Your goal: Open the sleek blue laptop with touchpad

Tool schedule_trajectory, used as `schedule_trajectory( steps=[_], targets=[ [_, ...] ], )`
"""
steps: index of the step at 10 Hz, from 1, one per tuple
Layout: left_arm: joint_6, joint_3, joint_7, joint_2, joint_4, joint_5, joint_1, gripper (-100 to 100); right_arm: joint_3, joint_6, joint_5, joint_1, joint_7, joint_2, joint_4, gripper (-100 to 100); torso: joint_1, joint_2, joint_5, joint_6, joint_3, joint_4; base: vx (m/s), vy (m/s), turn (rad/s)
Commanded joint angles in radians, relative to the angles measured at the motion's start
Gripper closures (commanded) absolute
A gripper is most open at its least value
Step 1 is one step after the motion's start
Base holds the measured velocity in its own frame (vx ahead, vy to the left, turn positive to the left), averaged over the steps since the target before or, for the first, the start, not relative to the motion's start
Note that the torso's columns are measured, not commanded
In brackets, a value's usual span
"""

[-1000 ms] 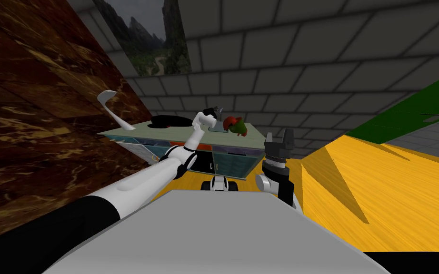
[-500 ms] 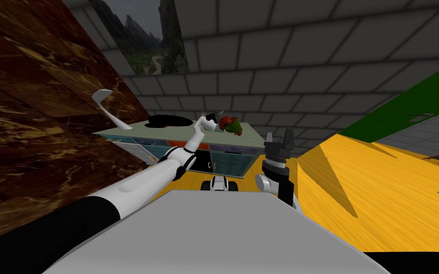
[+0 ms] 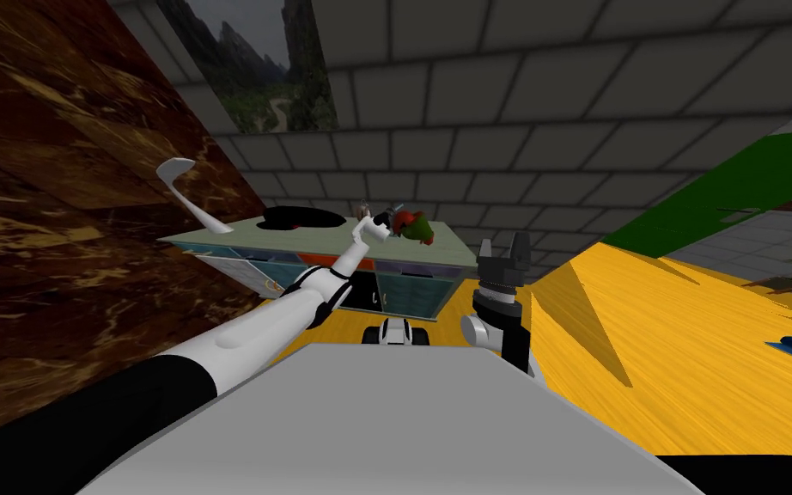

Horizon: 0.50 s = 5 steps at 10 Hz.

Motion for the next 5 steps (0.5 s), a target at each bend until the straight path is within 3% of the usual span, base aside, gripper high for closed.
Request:
schedule_trajectory(
  steps=[1, 4, 5],
  targets=[
    [-0.040, -0.039, -0.052, 0.014, 0.023, -0.047, 0.037, 100, 0.000, 0.000, 0.000, 0.000, 0.000, 0.000, 0.000, 0, -0.003, 0.000, -0.001, 0.001, 0.000, -0.002, -0.027, -0.075, -0.011],
    [-0.082, -0.076, -0.101, 0.029, 0.047, -0.099, 0.070, 100, 0.000, 0.000, 0.000, 0.000, 0.000, 0.000, 0.000, 0, -0.008, -0.002, -0.002, 0.007, -0.001, -0.009, -0.010, -0.060, 0.001],
    [-0.082, -0.076, -0.101, 0.029, 0.047, -0.099, 0.070, 100, 0.000, 0.000, 0.000, 0.000, 0.000, 0.000, 0.000, 0, -0.010, -0.004, -0.003, 0.009, -0.002, -0.012, -0.016, -0.039, -0.010]
  ],
)
